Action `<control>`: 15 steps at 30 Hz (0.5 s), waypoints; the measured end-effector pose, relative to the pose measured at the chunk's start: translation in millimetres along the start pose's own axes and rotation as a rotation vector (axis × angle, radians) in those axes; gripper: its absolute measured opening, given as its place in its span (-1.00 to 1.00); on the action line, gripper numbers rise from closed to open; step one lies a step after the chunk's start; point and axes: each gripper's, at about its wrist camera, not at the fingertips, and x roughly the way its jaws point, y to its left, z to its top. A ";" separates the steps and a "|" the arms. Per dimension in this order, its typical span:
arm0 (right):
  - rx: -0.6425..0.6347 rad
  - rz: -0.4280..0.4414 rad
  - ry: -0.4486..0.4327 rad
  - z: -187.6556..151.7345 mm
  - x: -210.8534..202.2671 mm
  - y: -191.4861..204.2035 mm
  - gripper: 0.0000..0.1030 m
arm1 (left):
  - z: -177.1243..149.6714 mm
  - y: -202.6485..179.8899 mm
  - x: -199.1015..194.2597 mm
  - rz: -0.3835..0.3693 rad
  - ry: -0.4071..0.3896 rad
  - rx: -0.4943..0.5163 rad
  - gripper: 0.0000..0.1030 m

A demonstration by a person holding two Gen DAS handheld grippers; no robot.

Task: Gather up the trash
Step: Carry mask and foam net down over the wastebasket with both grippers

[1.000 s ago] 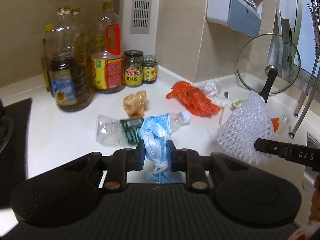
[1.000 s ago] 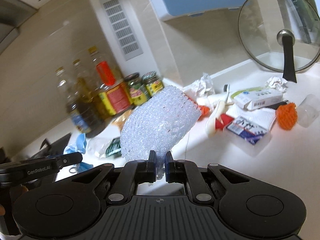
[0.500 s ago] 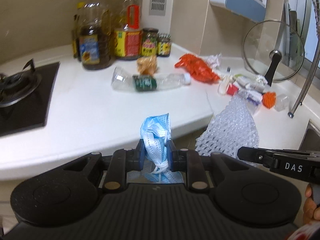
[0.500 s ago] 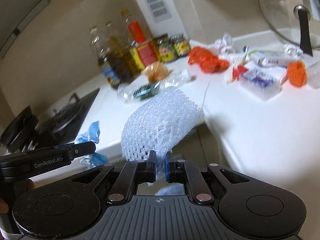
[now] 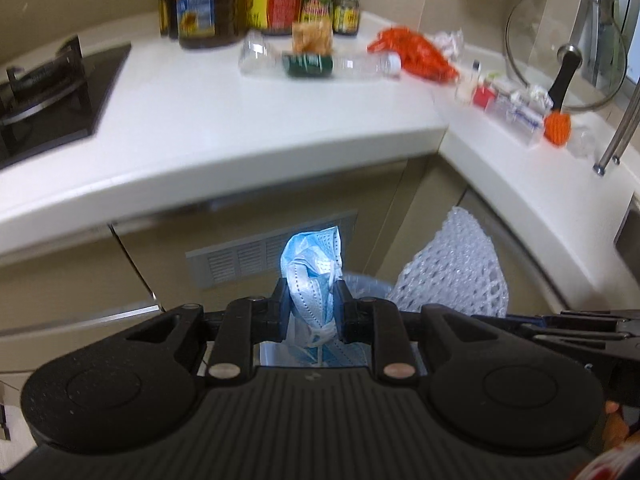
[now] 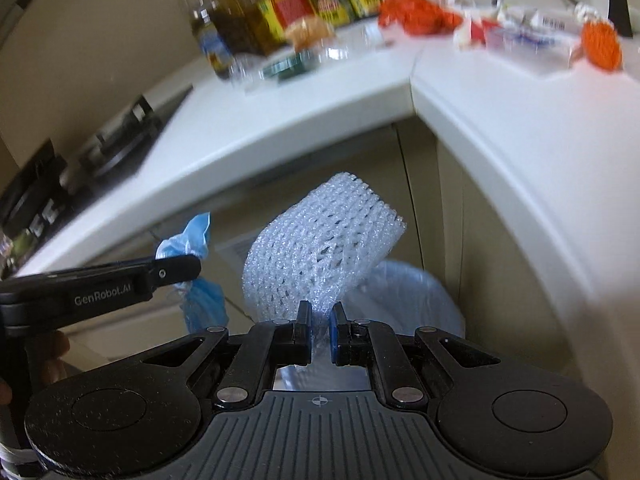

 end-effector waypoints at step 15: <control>0.030 -0.118 0.189 -44.7 92.9 -34.1 -0.83 | -39.8 13.0 82.6 -0.061 0.153 0.026 -0.60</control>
